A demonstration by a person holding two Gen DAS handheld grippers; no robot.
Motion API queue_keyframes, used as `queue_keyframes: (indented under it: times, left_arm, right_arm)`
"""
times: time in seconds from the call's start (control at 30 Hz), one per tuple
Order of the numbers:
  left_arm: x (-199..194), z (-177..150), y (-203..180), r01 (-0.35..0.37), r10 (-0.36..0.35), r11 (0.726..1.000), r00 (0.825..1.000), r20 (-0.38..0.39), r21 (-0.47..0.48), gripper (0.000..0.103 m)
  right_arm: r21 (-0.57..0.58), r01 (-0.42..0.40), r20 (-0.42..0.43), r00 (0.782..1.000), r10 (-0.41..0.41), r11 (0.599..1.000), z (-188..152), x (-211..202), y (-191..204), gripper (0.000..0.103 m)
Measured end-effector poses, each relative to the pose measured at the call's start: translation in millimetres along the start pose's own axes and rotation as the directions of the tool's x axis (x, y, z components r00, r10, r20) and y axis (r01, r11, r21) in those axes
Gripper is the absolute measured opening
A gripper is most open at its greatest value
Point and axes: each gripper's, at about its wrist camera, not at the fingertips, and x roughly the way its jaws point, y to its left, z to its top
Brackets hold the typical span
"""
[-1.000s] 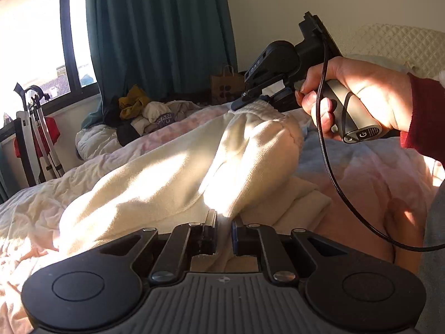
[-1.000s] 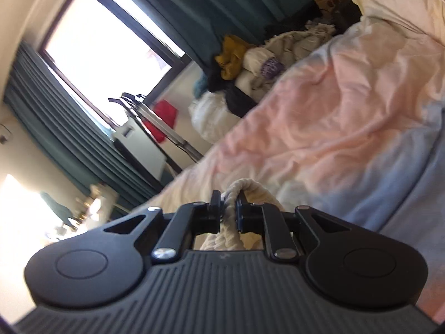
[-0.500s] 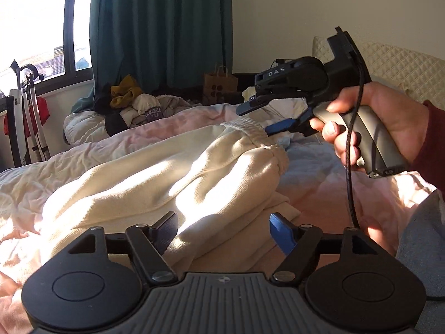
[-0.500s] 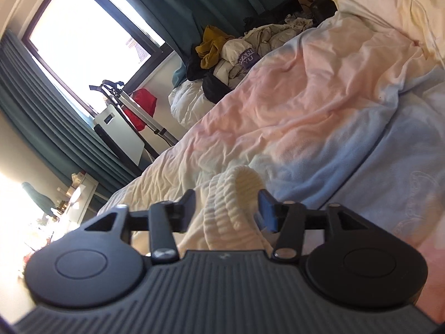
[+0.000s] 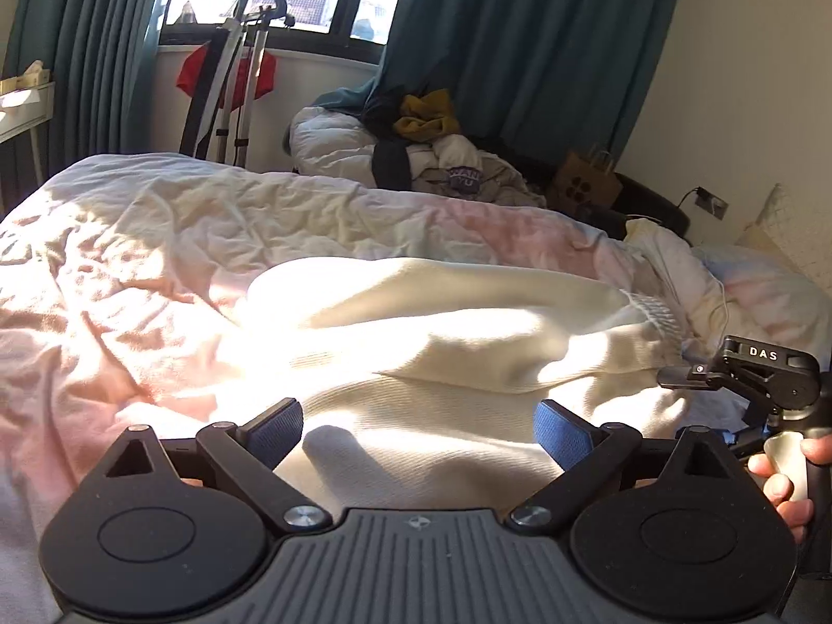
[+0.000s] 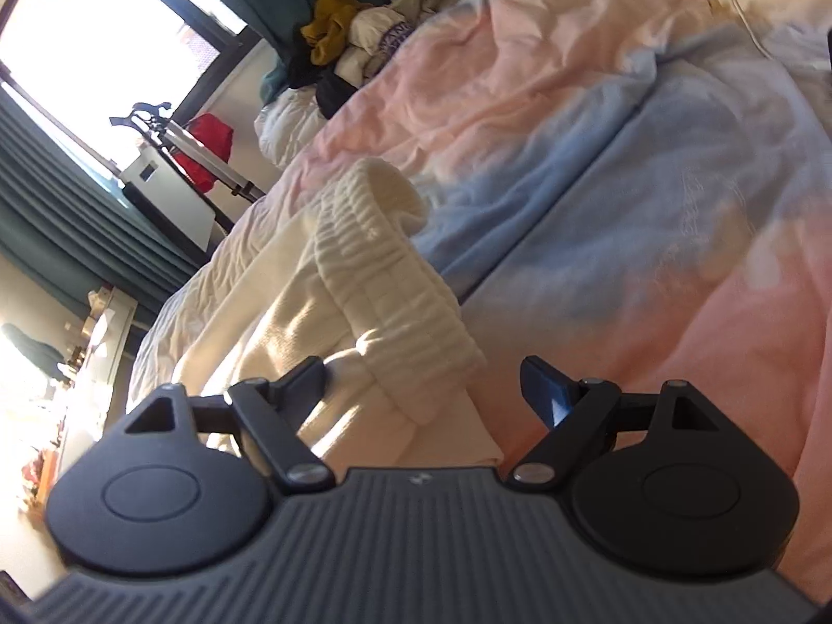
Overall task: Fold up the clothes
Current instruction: 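Grasp the folded pants with both grippers, then lift the folded pants with both grippers and carry them toward the pillow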
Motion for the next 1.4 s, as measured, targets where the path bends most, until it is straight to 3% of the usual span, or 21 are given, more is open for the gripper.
queue_keyframes:
  times: [0.13,0.27,0.37,0.5,0.63,0.7,0.77,0.9,1.07,1.17,1.3,1.4]
  left_arm:
    - [8,2,23,-0.037,0.032,0.995,0.998,-0.055,-0.093,0.099]
    - [20,1,39,-0.031,0.013,0.984,0.995,-0.1,-0.174,0.099]
    - [31,0,46,-0.026,0.0,0.976,0.993,-0.122,-0.217,0.099]
    - [42,-2,48,-0.028,-0.009,0.97,0.989,-0.149,-0.241,0.099]
    - [47,-4,55,-0.009,-0.043,0.954,0.985,-0.167,-0.298,0.1]
    - [49,-5,59,-0.002,-0.055,0.947,0.984,-0.17,-0.321,0.1]
    - [50,-6,62,0.006,-0.069,0.939,0.983,-0.172,-0.343,0.1]
    - [56,-10,70,0.033,-0.11,0.92,0.978,-0.178,-0.392,0.101]
    - [61,-14,77,0.072,-0.161,0.893,0.973,-0.166,-0.443,0.099]
    - [61,-15,81,0.095,-0.186,0.876,0.971,-0.15,-0.473,0.092]
    - [57,-15,83,0.106,-0.193,0.861,0.973,-0.127,-0.497,0.083]
    - [53,-15,84,0.115,-0.198,0.85,0.974,-0.11,-0.514,0.068]
  right_arm:
    - [0.057,-0.018,-0.035,0.999,0.02,0.998,-7,13,-6,0.084]
    - [0.103,-0.044,-0.05,0.998,0.049,0.994,-10,26,-13,0.087]
    - [0.104,-0.035,-0.044,0.998,0.04,0.994,-15,39,-15,0.103]
    - [0.106,-0.053,-0.048,0.997,0.059,0.993,-16,46,-12,0.103]
    - [0.07,-0.159,-0.08,0.983,0.165,0.985,-18,44,5,0.103]
    - [0.017,-0.197,-0.065,0.978,0.198,0.98,-19,37,15,0.103]
    - [0.033,-0.25,-0.046,0.967,0.251,0.968,-17,32,15,0.103]
    - [0.075,-0.22,-0.053,0.973,0.225,0.972,-17,37,8,0.103]
    - [0.057,-0.157,-0.078,0.984,0.161,0.986,-20,48,6,0.097]
    - [0.053,-0.181,-0.058,0.981,0.184,0.982,-20,42,7,0.082]
    - [0.044,-0.206,-0.045,0.977,0.208,0.978,-18,32,10,0.055]
    - [0.02,-0.207,-0.038,0.978,0.207,0.978,-17,26,17,0.044]
